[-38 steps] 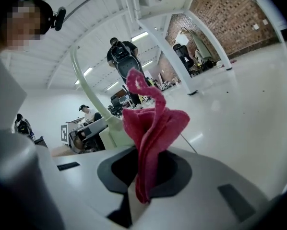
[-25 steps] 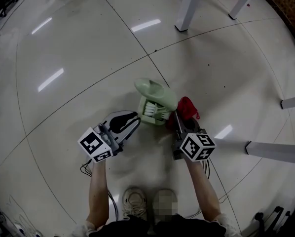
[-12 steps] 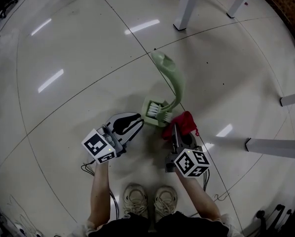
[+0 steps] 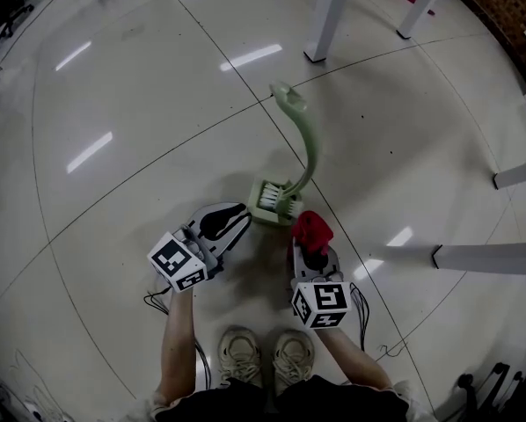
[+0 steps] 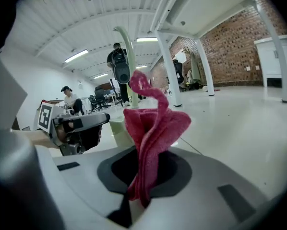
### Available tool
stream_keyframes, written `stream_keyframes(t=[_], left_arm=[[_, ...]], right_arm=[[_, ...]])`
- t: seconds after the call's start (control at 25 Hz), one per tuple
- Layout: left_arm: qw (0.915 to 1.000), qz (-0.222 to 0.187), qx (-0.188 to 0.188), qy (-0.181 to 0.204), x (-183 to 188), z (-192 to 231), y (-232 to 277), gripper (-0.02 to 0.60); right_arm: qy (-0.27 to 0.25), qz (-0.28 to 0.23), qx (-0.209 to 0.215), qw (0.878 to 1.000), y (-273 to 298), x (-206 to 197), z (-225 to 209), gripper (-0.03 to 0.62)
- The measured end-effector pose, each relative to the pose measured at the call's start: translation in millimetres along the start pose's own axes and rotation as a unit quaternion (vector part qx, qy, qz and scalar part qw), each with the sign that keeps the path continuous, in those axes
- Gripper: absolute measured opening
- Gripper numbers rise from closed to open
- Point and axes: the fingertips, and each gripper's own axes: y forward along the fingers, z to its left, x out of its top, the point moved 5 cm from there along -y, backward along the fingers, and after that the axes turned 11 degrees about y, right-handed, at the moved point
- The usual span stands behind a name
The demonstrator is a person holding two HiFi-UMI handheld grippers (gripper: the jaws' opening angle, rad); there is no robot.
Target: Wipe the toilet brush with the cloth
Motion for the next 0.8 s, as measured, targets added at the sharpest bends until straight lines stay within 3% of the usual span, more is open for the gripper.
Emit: stream_keyframes(t=[0.16,0.52,0.68,0.8], left_arm=[[0.9999,0.009,-0.002,-0.007,-7.1,3.6,-0.3,0.051],[0.9983,0.021,-0.053,-0.014,-15.0,-16.8,18.6,0.051],[0.9996,-0.007,-0.009,-0.024,-10.7,-8.2,11.4,0.051],[0.9997,0.004,0.02,-0.01,-11.2,4.1,-1.7,0.051]], right_arm=[[-0.018,0.008,0.013,1.0,10.5,0.6,2.9,0.031],[-0.102,-0.004,0.019,0.995,51.0,24.1,-10.3,0.031],[-0.116,-0.018,0.007,0.993,57.2,37.4,-16.3,0.031],[-0.097,-0.035,0.018,0.995,44.6,37.4,-12.3,0.031]])
